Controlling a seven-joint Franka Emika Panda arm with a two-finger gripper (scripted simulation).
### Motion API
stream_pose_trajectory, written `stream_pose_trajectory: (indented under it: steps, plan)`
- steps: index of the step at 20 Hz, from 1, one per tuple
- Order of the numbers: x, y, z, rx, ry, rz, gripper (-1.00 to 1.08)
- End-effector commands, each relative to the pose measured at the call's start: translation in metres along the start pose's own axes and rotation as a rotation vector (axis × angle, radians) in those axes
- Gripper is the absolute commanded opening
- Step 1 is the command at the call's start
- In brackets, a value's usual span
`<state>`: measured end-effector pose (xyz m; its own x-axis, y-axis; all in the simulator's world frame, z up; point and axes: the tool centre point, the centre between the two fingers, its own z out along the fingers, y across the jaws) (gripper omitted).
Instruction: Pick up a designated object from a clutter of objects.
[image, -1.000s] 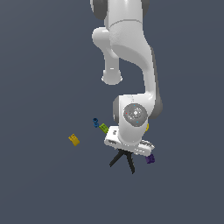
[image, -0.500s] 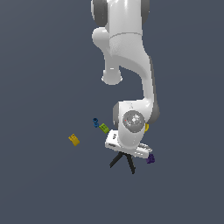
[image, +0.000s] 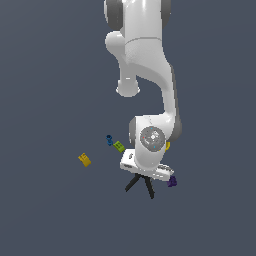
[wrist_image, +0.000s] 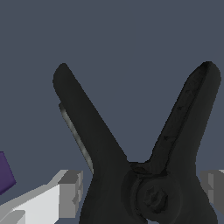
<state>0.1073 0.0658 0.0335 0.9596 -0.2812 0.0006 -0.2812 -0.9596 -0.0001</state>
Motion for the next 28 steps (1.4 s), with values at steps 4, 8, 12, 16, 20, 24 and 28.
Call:
stream_pose_trajectory:
  steps: [4,8,12,16,20,24,28]
  plan:
    - [-0.002,0.001,-0.003,0.0,0.0,0.0,-1.0]
    - [-0.006,0.003,-0.012,0.0,0.0,0.0,-1.0]
    - [-0.014,0.007,-0.026,0.0,0.0,0.0,-1.0]
    - [-0.025,0.013,-0.047,0.0,0.0,0.0,-1.0]
    - [-0.04,0.021,-0.074,0.0,-0.001,0.0,-1.0]
    - [-0.056,0.029,-0.104,0.0,-0.001,0.0,-1.0]
    - [-0.072,0.038,-0.135,0.001,-0.001,0.0,-1.0]
